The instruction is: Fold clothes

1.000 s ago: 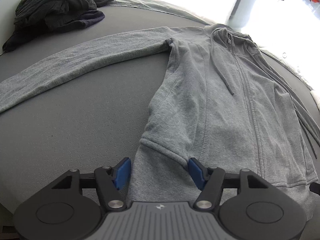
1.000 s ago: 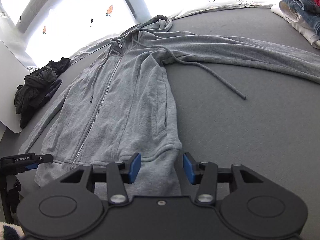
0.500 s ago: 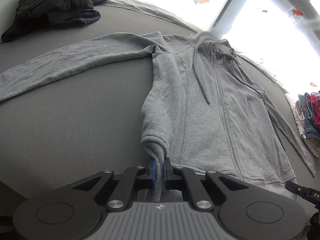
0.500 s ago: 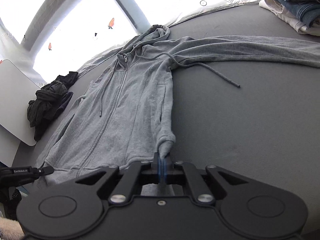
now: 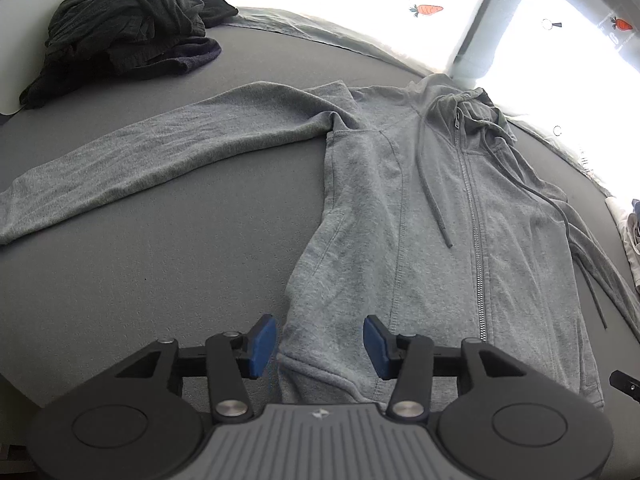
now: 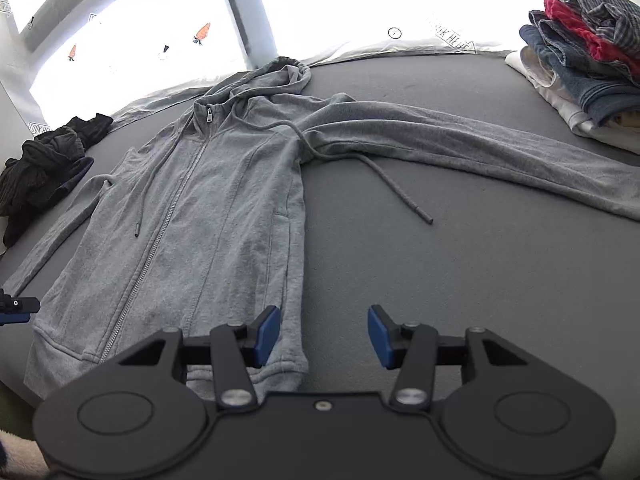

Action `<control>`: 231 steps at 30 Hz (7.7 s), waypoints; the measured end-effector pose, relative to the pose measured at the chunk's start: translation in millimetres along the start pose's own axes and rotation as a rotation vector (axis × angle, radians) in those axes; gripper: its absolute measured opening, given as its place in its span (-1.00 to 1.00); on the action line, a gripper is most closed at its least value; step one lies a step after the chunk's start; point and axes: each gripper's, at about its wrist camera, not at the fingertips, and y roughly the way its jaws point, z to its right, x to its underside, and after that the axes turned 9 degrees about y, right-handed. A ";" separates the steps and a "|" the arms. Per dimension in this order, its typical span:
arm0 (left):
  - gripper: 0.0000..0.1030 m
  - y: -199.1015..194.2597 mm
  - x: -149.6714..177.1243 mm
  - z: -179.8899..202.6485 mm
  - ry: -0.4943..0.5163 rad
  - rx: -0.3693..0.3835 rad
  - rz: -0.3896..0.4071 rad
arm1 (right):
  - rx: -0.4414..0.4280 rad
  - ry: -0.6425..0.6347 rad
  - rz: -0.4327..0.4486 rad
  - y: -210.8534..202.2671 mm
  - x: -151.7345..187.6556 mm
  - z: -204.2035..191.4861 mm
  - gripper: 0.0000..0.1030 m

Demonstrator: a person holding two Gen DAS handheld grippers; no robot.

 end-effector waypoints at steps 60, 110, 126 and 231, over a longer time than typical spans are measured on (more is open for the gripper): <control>0.55 315.3 -355.4 144.7 0.362 -0.086 0.048 | 0.024 -0.179 0.038 328.3 -296.3 -124.3 -0.75; 0.79 35.7 -18.3 -195.7 -0.508 -0.583 0.081 | 0.084 -0.198 0.155 142.0 -21.9 -115.2 1.00; -0.79 36.4 -19.0 -225.2 -0.522 -0.739 0.149 | 0.094 -0.198 0.166 142.2 -20.3 -115.9 1.00; 0.03 65.1 -35.4 -173.6 -0.406 -0.547 0.089 | 0.090 -0.246 -0.028 137.0 -19.4 -149.2 1.00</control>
